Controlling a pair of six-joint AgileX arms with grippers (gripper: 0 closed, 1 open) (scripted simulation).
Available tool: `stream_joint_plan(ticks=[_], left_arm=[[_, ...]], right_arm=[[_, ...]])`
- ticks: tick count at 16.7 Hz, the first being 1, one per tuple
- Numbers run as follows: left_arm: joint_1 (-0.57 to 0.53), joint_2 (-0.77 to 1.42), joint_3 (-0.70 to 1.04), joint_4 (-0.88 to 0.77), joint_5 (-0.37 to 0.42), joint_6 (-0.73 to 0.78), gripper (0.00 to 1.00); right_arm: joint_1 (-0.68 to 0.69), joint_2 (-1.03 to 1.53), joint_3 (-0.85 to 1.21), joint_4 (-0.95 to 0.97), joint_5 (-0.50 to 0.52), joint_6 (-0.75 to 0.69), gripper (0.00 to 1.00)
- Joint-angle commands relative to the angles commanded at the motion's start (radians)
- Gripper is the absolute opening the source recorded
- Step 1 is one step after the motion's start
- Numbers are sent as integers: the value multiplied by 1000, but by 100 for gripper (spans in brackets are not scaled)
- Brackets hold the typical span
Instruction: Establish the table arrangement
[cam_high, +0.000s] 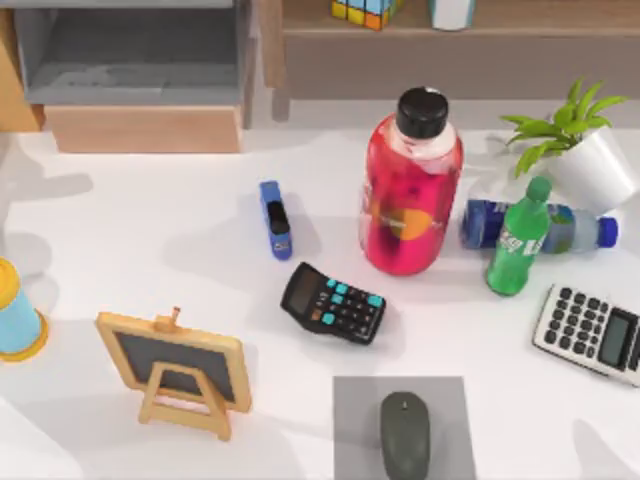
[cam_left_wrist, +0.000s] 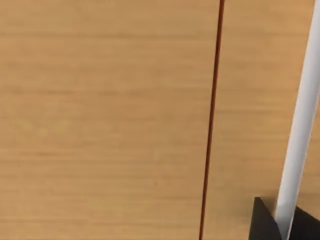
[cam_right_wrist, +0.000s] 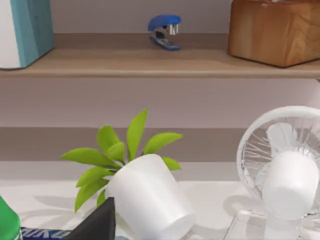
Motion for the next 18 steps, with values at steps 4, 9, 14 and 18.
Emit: stream_joint_plan(ticks=[4,9,14,18], left_arm=[[0,0,0,0,0,0,30],[0,0,0,0,0,0,68],[0,0,0,0,0,0,100],[0,0,0,0,0,0,100]], right_arm=[[0,0,0,0,0,0,100],[0,0,0,0,0,0,100],[0,0,0,0,0,0,100],[0,0,0,0,0,0,100]])
